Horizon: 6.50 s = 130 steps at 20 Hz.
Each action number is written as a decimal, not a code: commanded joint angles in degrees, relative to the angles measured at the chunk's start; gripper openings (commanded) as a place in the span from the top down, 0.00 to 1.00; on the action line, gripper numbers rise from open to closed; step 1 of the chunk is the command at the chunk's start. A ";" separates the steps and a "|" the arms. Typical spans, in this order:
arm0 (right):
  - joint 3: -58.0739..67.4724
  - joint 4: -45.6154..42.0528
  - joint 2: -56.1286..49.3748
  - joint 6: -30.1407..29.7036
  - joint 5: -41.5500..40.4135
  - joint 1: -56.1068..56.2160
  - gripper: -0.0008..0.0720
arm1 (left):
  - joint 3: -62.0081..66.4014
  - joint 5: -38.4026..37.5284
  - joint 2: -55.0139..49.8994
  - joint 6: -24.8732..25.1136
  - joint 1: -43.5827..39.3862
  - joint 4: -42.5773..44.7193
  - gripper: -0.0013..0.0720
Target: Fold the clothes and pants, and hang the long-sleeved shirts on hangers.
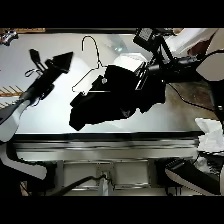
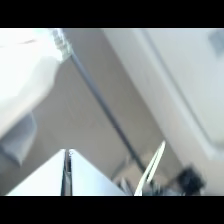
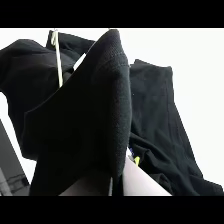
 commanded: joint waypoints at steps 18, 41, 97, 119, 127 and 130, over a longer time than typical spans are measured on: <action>-0.02 1.46 0.48 11.96 -10.78 3.74 0.96 | -17.27 56.72 50.56 -52.39 -21.07 68.52 0.10; -0.02 -3.32 0.52 11.85 -8.72 4.37 0.96 | -17.35 58.18 32.63 -52.39 -18.32 69.18 0.82; 0.15 -0.55 4.24 15.87 -17.11 4.31 0.97 | -17.29 35.45 32.46 -22.75 2.10 30.25 0.97; 0.17 -9.66 5.64 -9.68 -15.91 4.31 0.97 | -17.29 28.68 30.69 -32.57 8.00 30.25 0.96; -0.02 -16.59 7.78 -12.35 -4.55 4.31 0.97 | -16.20 26.18 26.14 -29.29 8.07 29.97 0.97; -0.02 -17.79 6.67 -11.87 -4.50 4.31 0.97 | -12.72 21.49 28.11 -28.72 8.07 27.36 0.97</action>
